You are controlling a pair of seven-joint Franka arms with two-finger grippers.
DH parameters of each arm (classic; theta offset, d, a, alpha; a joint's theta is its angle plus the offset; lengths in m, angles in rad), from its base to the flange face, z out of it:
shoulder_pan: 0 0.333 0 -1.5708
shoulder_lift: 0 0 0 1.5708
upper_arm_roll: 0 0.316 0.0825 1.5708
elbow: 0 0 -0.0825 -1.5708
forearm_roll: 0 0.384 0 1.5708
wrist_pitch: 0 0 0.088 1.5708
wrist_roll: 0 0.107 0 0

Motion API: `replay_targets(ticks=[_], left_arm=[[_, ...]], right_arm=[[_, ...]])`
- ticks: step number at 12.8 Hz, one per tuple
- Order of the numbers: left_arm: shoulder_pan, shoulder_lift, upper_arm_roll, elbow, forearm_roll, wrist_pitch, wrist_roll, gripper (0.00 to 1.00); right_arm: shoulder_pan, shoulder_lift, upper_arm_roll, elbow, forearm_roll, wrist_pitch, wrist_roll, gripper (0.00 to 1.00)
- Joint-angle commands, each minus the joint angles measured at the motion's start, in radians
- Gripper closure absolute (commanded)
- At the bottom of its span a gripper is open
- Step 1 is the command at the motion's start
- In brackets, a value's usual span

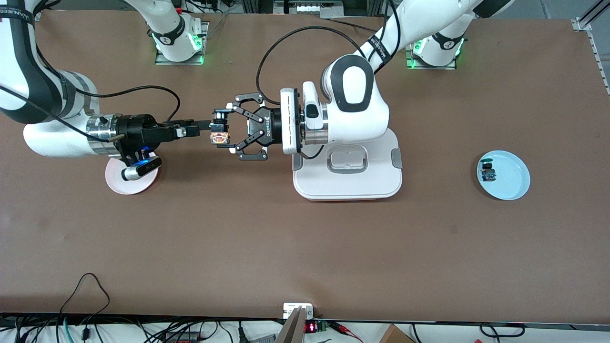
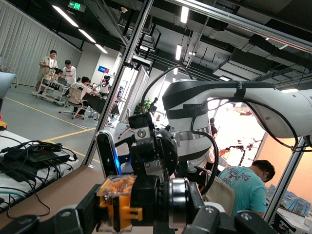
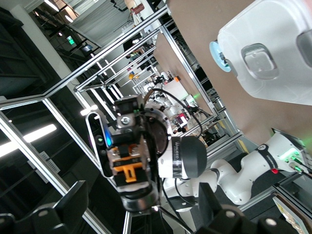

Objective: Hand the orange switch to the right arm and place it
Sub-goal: 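Grasp the orange switch with the right gripper beside the left gripper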

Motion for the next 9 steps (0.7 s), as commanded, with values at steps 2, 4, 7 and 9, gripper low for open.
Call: replay_targets(ticks=[2,4,7,9], left_arm=[[-0.013,0.007,0.008,0.028,-0.003,0.011,-0.011,1.0],[-0.013,0.007,0.008,0.028,-0.003,0.011,-0.011,1.0],[-0.011,0.007,0.008,0.028,-0.003,0.011,-0.011,1.0],[-0.013,0.007,0.008,0.028,-0.003,0.011,-0.011,1.0]], right_arm=[[0.016,0.037,0.001,0.051,0.08,-0.013,0.027,0.0],[0.037,0.047,0.001,0.055,0.077,-0.011,0.026,0.0],[0.044,0.048,0.001,0.055,0.077,-0.005,0.021,0.0],[0.051,0.054,0.001,0.055,0.071,-0.003,0.02,0.0]])
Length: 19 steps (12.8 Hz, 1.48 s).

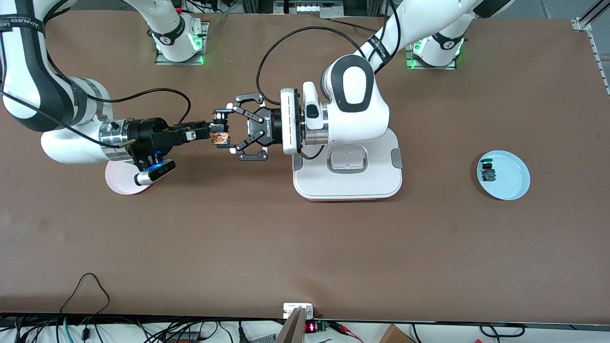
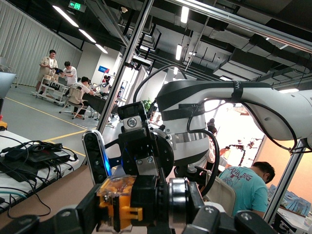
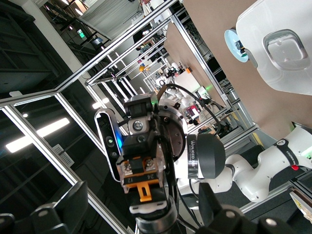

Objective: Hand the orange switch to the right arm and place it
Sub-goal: 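Grasp the orange switch with the right gripper beside the left gripper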

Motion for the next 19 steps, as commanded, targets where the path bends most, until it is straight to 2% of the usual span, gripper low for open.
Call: replay_targets(ticks=[1,4,7,9,11,14,15,19], left_arm=[[-0.013,0.007,0.007,0.027,-0.003,0.011,-0.011,1.0],[-0.013,0.007,0.007,0.027,-0.003,0.011,-0.009,1.0],[-0.013,0.007,0.007,0.027,-0.003,0.011,-0.006,1.0],[-0.013,0.007,0.007,0.027,-0.003,0.011,-0.006,1.0],[-0.013,0.007,0.007,0.027,-0.003,0.011,-0.005,1.0],[-0.013,0.007,0.007,0.027,-0.003,0.011,-0.003,1.0],[-0.011,0.007,0.007,0.027,-0.003,0.011,-0.003,1.0],[-0.013,0.007,0.007,0.027,-0.003,0.011,-0.003,1.0]], right_arm=[[0.018,0.017,0.0,0.025,-0.004,0.0,0.01,0.0],[0.02,0.017,0.0,0.083,-0.082,0.012,0.011,0.0],[0.018,0.025,0.0,0.085,-0.084,0.012,0.01,0.01],[0.018,0.025,0.0,0.085,-0.082,0.012,-0.005,0.06],[0.017,0.027,0.0,0.085,-0.079,0.012,-0.047,0.2],[0.006,0.039,0.0,0.083,-0.073,0.01,-0.056,0.71],[0.003,0.039,0.0,0.085,-0.07,0.01,-0.053,0.82],[0.005,0.037,0.0,0.085,-0.065,0.013,-0.05,0.91]])
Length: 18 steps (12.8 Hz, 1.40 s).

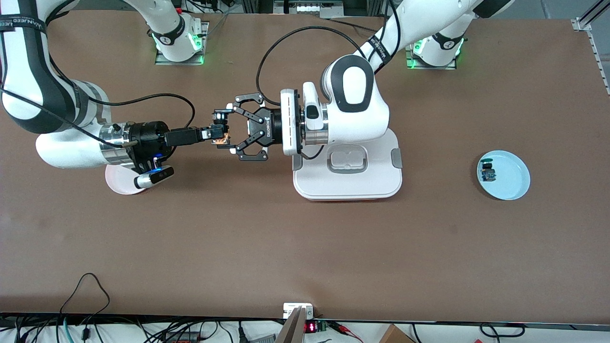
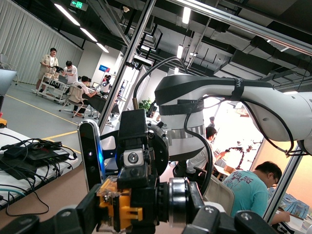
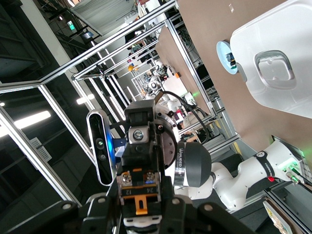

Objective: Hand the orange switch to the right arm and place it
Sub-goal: 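Grasp the orange switch with the right gripper beside the left gripper, then open the left gripper and withdraw it while the right gripper holds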

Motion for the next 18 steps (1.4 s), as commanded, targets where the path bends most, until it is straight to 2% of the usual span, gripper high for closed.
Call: replay_targets(ticks=[1,3,5,6,9,12,15,18], left_arm=[[-0.012,0.007,0.007,0.025,-0.001,0.01,0.014,1.0],[-0.012,0.007,0.005,0.025,-0.004,0.01,0.006,0.95],[-0.011,0.007,0.004,0.025,-0.008,0.01,0.005,0.48],[-0.011,0.007,0.002,0.025,-0.013,0.009,0.003,0.01],[0.0,0.004,0.002,0.025,-0.014,0.007,-0.009,0.0],[0.065,-0.016,0.002,0.015,-0.007,-0.025,0.0,0.0],[0.185,-0.033,0.004,-0.013,0.034,-0.185,0.002,0.0],[0.351,-0.029,0.001,-0.009,0.145,-0.438,0.0,0.0]], right_arm=[[-0.003,0.009,0.004,0.02,0.001,0.001,0.012,0.91],[0.0,0.009,0.004,0.02,0.003,0.003,0.012,0.91],[0.0,0.009,0.004,0.02,0.001,0.003,0.012,0.91],[0.0,0.009,0.004,0.02,0.003,0.001,0.012,0.91],[0.001,0.005,0.004,0.02,0.003,0.001,-0.013,0.91],[0.001,0.002,0.004,0.02,0.003,0.001,-0.014,0.91],[0.0,-0.004,0.004,0.017,0.001,0.0,-0.021,0.91],[-0.031,-0.006,0.002,0.014,-0.002,-0.013,-0.033,0.91]])
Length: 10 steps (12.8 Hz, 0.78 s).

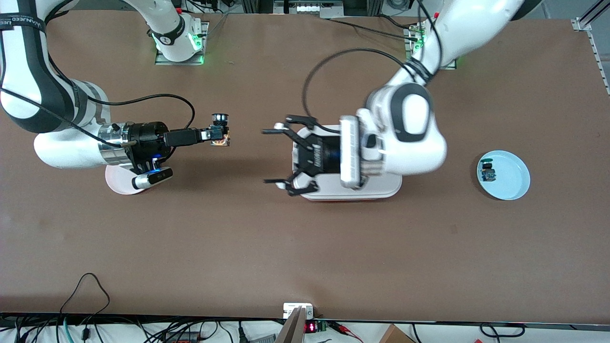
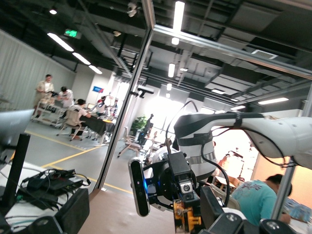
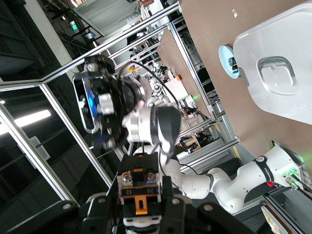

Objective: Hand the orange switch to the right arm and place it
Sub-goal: 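Open the left gripper and withdraw it while the right gripper holds, then move the orange switch with the right gripper over the white plate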

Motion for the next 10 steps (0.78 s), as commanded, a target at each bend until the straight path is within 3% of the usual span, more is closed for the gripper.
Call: replay_targets(ticks=[1,3,7,10], left_arm=[[0.15,-0.007,-0.01,-0.019,0.076,-0.219,0.0,0.0],[0.267,0.004,-0.008,-0.022,0.157,-0.358,0.003,0.0],[0.463,0.035,-0.007,-0.024,0.285,-0.592,0.022,0.0],[0.649,0.061,-0.007,-0.023,0.392,-0.638,0.032,0.0]], right_arm=[[-0.045,-0.008,0.004,0.004,-0.007,-0.028,-0.014,0.91],[-0.074,-0.016,0.001,0.001,-0.023,-0.07,-0.011,0.91],[-0.181,-0.02,-0.001,0.001,-0.153,-0.204,-0.042,0.91],[-0.246,-0.02,-0.004,0.003,-0.34,-0.284,-0.129,0.91]])
